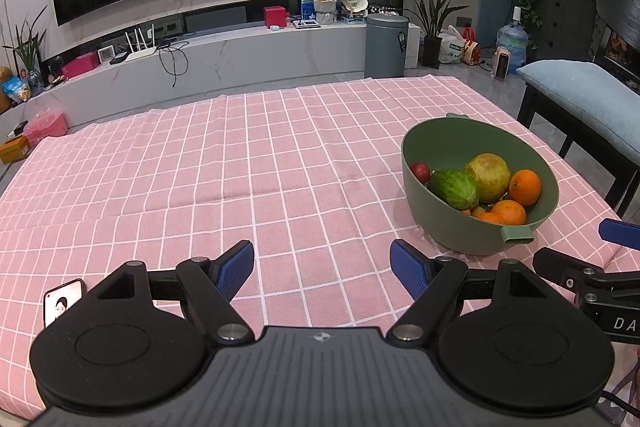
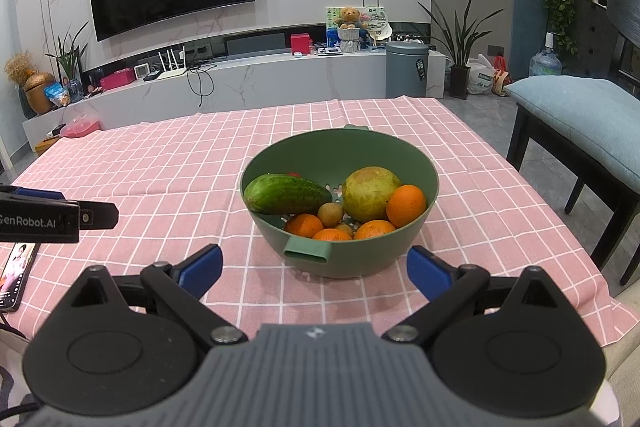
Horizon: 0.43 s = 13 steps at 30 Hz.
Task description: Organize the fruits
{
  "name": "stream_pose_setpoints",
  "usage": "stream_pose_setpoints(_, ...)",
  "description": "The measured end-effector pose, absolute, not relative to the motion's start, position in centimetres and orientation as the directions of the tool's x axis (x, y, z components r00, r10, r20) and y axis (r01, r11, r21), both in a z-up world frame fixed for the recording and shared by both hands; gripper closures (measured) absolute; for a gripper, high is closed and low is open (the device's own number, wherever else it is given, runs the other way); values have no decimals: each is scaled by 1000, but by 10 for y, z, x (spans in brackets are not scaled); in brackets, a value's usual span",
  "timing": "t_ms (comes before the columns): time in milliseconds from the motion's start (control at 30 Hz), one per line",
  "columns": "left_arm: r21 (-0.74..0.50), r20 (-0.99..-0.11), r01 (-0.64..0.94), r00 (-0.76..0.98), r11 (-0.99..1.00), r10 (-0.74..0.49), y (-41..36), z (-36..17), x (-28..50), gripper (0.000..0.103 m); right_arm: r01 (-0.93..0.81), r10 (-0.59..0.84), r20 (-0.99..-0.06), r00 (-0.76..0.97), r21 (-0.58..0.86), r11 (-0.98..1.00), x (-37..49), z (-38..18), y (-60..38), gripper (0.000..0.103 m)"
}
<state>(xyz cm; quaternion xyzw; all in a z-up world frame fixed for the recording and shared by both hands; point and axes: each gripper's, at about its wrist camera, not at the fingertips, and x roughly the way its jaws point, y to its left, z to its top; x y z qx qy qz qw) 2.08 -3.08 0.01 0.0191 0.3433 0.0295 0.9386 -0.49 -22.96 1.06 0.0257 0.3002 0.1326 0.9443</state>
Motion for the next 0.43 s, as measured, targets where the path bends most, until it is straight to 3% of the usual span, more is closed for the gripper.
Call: stream_pose_setpoints(433, 55, -639, -36, 767, 998, 63, -32, -1, 20, 12, -235, 265, -561, 784, 127, 964, -5, 11, -230, 8)
